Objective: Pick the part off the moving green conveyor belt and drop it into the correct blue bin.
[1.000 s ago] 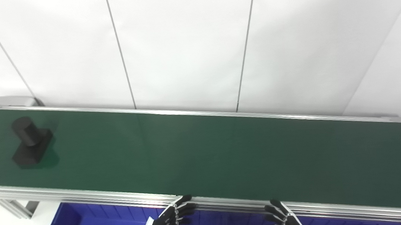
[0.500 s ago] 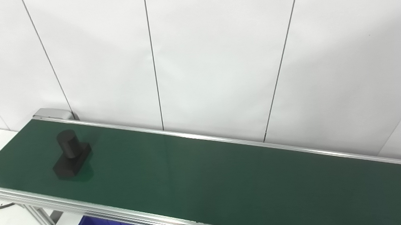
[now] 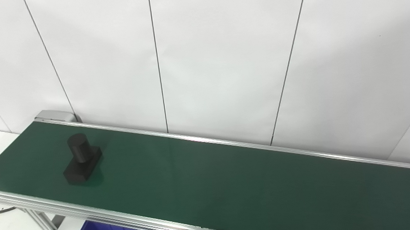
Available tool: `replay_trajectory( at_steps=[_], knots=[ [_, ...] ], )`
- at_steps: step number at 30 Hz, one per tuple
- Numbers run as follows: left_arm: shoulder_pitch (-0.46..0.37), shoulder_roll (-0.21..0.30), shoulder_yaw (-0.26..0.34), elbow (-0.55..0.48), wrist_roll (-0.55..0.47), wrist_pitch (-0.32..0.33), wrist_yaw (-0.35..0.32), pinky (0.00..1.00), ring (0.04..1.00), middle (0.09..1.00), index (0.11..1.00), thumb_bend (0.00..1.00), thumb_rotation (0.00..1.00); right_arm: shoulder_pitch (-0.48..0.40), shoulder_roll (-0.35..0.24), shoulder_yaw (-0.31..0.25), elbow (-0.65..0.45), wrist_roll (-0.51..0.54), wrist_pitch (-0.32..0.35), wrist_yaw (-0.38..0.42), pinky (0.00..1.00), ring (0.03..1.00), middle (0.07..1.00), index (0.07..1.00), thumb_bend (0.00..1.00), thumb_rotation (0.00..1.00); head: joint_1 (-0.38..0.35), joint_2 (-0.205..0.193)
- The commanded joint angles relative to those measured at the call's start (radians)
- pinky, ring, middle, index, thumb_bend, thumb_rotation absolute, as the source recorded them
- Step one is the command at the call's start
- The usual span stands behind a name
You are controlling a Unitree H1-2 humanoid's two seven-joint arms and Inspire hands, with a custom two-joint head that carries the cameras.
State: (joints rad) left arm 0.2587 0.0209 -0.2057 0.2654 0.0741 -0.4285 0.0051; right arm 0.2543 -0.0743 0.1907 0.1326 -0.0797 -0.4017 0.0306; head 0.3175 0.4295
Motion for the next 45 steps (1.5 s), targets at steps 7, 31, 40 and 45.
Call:
replay_trajectory(
  at_steps=[7, 31, 40, 45],
  knots=[
    [-0.016, -0.012, -0.012, -0.010, 0.008, -0.041, 0.019, 0.69, 0.752, 0.771, 0.816, 0.92, 0.65, -0.009, -0.003, -0.015, -0.040, 0.021, -0.046, 0.014, 0.69, 0.781, 0.827, 0.887, 0.44, 0.78, 0.016, 0.006],
    [-0.047, -0.019, -0.058, 0.016, 0.018, -0.041, 0.060, 0.69, 0.757, 0.775, 0.813, 0.92, 0.66, 0.001, -0.049, -0.017, -0.369, 0.084, 0.051, 0.094, 0.68, 0.791, 0.822, 0.887, 0.59, 0.84, 0.044, 0.015],
    [-0.056, -0.018, -0.060, 0.029, 0.018, -0.041, 0.063, 0.70, 0.762, 0.780, 0.818, 0.93, 0.66, -0.070, -0.076, -0.031, -0.484, 0.075, 0.153, 0.123, 0.64, 0.768, 0.800, 0.852, 0.59, 0.80, 0.034, 0.015],
    [-0.057, -0.014, -0.061, 0.029, 0.018, -0.041, 0.064, 0.70, 0.760, 0.783, 0.819, 0.92, 0.66, -0.119, -0.106, -0.034, -0.506, 0.044, 0.185, 0.142, 0.64, 0.771, 0.810, 0.835, 0.62, 0.79, 0.019, 0.019]
  ],
)
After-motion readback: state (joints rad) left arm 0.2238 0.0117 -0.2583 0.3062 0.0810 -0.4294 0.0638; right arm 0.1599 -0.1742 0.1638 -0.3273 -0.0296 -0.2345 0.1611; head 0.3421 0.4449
